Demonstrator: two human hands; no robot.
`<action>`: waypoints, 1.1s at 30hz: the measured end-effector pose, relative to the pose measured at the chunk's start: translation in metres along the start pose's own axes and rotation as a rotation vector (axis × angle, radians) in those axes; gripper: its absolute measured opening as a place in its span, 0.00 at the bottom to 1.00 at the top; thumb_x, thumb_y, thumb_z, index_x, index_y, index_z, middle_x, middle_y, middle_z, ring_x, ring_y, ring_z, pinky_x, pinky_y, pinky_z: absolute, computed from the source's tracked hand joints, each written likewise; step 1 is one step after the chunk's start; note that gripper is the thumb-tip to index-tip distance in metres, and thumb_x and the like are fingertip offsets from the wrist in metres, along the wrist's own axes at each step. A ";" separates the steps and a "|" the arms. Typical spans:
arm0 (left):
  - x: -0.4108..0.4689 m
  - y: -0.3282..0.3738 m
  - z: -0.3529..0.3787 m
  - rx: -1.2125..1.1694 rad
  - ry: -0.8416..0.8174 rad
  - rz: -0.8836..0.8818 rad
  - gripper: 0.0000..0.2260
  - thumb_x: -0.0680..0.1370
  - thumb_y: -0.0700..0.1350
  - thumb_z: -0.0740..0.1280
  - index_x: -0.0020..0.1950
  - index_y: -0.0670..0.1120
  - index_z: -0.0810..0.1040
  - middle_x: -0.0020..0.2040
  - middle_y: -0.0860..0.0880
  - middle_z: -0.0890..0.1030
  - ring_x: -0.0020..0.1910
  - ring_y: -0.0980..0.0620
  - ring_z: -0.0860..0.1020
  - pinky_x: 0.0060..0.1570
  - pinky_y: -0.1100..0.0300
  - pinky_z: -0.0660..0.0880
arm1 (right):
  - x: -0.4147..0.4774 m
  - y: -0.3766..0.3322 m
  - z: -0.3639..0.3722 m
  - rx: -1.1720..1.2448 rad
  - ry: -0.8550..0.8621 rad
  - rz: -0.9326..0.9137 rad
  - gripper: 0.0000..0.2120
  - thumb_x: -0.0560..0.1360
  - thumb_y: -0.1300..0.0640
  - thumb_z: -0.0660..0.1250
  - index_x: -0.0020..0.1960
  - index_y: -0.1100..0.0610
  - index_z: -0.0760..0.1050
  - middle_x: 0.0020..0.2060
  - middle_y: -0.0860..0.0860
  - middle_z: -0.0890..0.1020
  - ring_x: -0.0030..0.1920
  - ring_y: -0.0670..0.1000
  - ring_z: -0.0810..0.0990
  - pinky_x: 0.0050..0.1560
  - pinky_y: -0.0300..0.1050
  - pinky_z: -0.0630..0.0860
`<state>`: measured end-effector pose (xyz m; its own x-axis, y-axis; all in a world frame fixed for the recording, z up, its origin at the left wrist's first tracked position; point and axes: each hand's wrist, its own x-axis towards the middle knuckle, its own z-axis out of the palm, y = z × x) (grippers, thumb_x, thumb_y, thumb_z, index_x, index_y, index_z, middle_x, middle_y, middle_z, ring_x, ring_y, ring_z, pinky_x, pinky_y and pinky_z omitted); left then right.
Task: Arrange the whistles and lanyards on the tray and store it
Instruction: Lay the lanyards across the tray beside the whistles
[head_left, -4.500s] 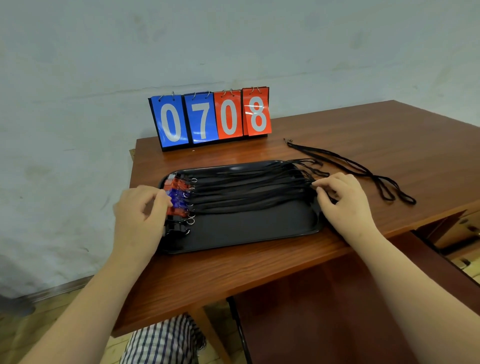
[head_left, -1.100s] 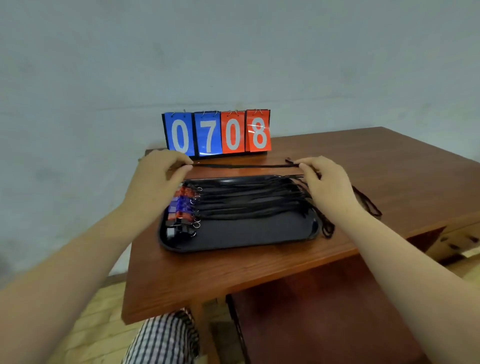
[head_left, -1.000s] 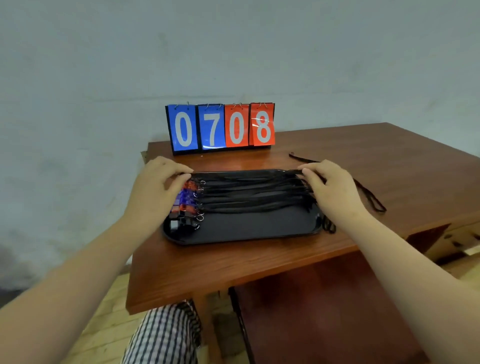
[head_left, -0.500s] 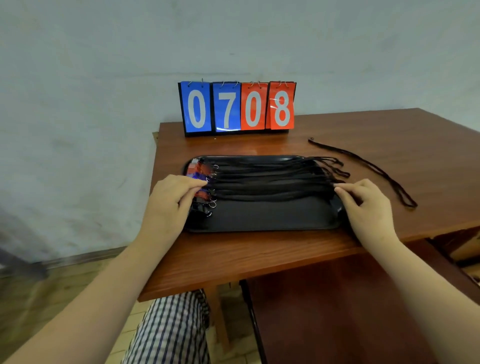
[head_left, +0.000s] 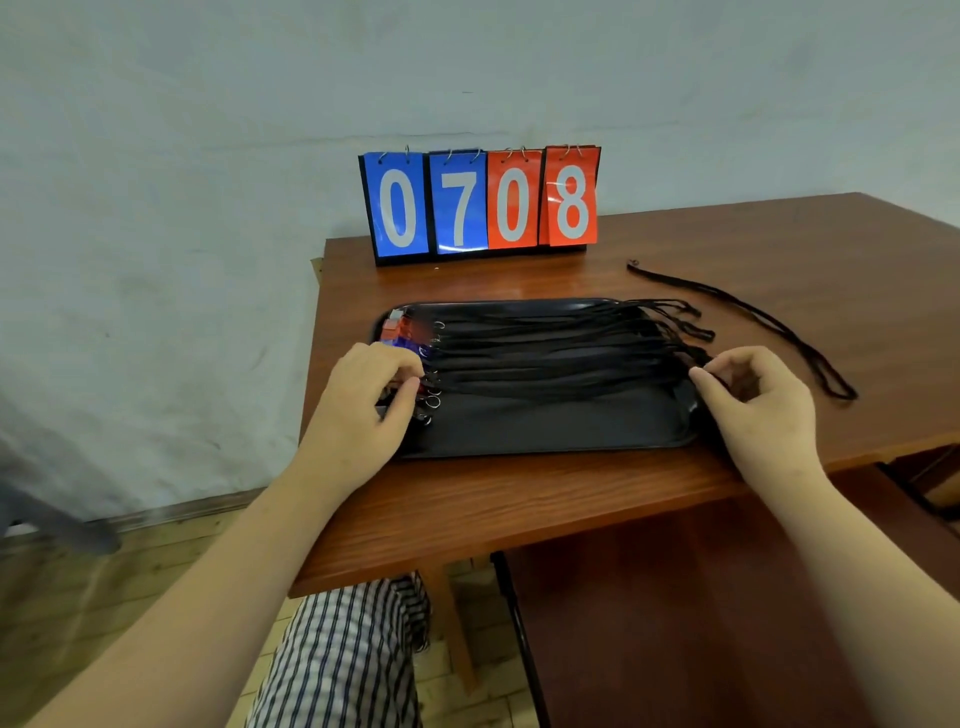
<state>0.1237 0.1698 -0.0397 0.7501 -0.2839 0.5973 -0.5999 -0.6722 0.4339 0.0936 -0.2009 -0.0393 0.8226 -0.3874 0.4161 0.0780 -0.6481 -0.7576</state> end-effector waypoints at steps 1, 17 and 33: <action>0.000 -0.001 0.000 0.000 0.000 0.001 0.06 0.79 0.39 0.64 0.52 0.47 0.78 0.48 0.54 0.77 0.50 0.53 0.75 0.51 0.51 0.74 | 0.000 0.000 0.000 0.002 -0.002 0.002 0.05 0.76 0.54 0.71 0.47 0.53 0.76 0.39 0.46 0.78 0.39 0.41 0.75 0.39 0.31 0.69; 0.002 -0.009 0.006 0.086 -0.045 0.008 0.15 0.76 0.45 0.56 0.45 0.48 0.84 0.46 0.55 0.83 0.53 0.52 0.77 0.51 0.47 0.73 | 0.002 0.007 0.001 0.030 -0.008 -0.013 0.05 0.77 0.59 0.68 0.48 0.49 0.78 0.45 0.45 0.81 0.45 0.46 0.78 0.44 0.36 0.72; 0.003 -0.010 0.007 0.138 0.009 -0.049 0.16 0.75 0.47 0.55 0.44 0.49 0.84 0.45 0.55 0.84 0.53 0.51 0.76 0.52 0.49 0.71 | 0.001 0.004 0.000 0.073 -0.047 -0.006 0.14 0.74 0.66 0.63 0.42 0.49 0.80 0.45 0.41 0.80 0.46 0.40 0.77 0.43 0.36 0.71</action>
<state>0.1340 0.1705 -0.0464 0.7745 -0.2429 0.5840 -0.5185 -0.7727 0.3662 0.0948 -0.2039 -0.0424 0.8473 -0.3518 0.3979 0.1224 -0.5997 -0.7908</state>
